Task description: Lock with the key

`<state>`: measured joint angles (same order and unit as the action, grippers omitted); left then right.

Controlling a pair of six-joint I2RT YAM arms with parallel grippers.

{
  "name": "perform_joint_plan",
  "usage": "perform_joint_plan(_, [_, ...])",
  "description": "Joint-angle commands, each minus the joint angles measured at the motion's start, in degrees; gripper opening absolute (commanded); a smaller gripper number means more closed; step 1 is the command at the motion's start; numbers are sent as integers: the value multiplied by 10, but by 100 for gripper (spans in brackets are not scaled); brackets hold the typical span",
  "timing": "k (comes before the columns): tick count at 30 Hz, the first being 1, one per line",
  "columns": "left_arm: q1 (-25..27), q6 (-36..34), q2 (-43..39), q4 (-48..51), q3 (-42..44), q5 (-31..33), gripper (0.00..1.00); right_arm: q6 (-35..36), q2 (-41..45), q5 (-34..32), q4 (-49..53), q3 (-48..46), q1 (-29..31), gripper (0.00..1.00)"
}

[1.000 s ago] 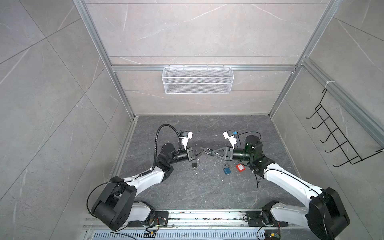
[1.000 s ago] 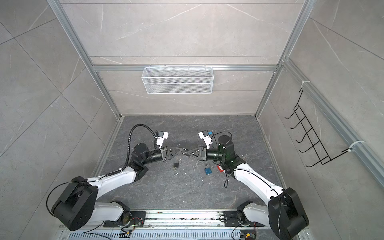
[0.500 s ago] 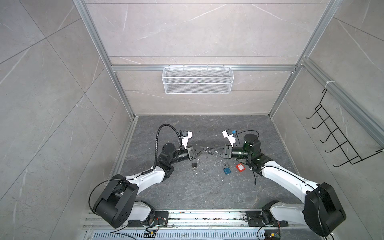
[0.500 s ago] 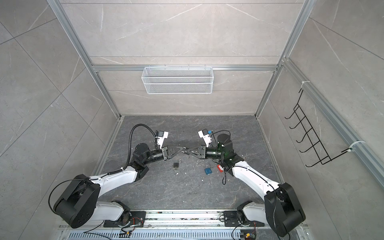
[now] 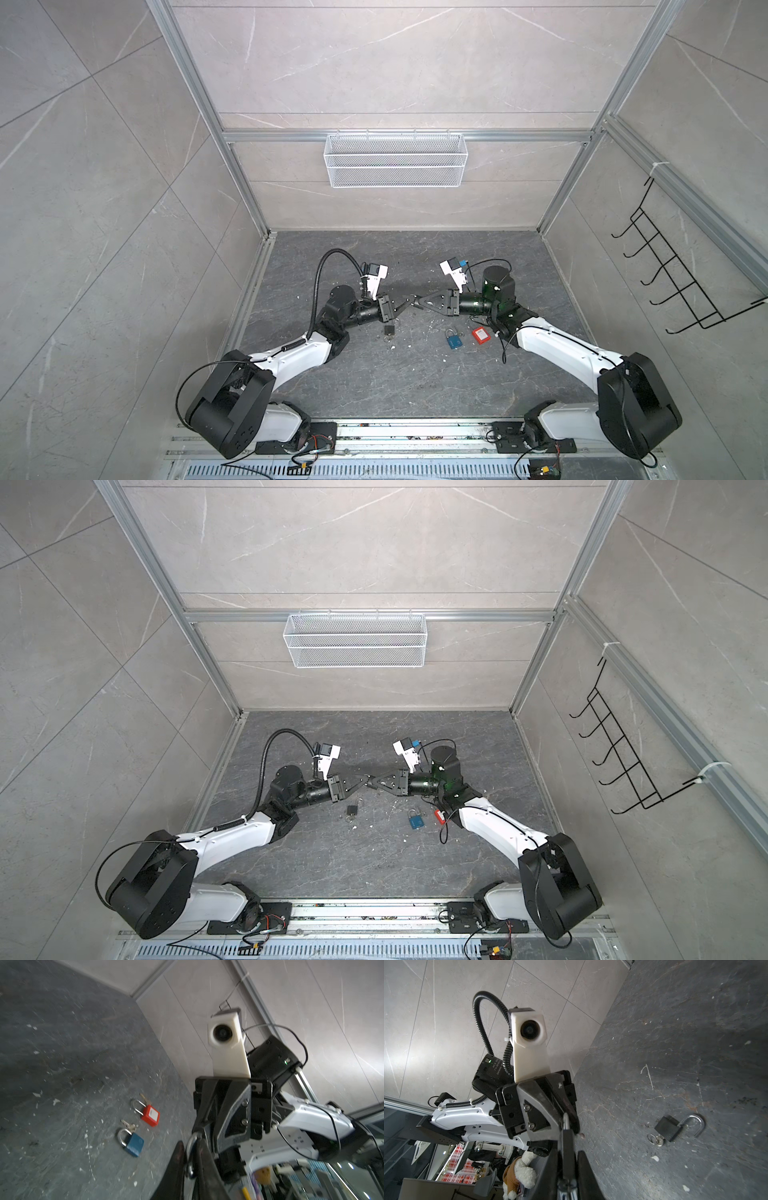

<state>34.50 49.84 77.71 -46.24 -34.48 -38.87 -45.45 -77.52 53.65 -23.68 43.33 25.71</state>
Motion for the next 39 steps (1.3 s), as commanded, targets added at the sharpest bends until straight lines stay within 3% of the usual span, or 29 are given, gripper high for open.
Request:
perform_joint_plan(1, [70, -24, -19, -20, -30, -146, 15, -2, -10, -45, -56, 17, 16, 0])
perform_joint_plan(3, [70, -22, -16, -20, -32, -146, 14, -1, -10, -45, -56, 14, 16, 0])
perform_joint_plan(6, [70, -19, -15, -19, -31, -139, 0, 0, -9, -45, -57, 11, 16, 0])
perform_joint_plan(11, [62, -12, -21, -29, -13, -101, 0, -7, -7, -47, -62, 5, 13, 1])
perform_joint_plan(14, [34, 18, -29, -73, 18, -70, 0, -19, 1, -45, -78, -7, 9, 16])
perform_joint_plan(18, [-4, 56, -31, -125, 45, -62, 0, -22, 16, -44, -81, -20, 4, 24])
perform_joint_plan(31, [-13, 66, -25, -132, 42, -47, 0, -49, 39, -28, -105, -45, 5, 25])
perform_joint_plan(35, [-15, 82, -11, -158, 36, -53, 0, -7, 59, -42, -40, -48, 3, 32])
perform_joint_plan(39, [-21, 93, 3, -176, 34, -52, 0, -15, 62, -30, -49, -58, 4, 34])
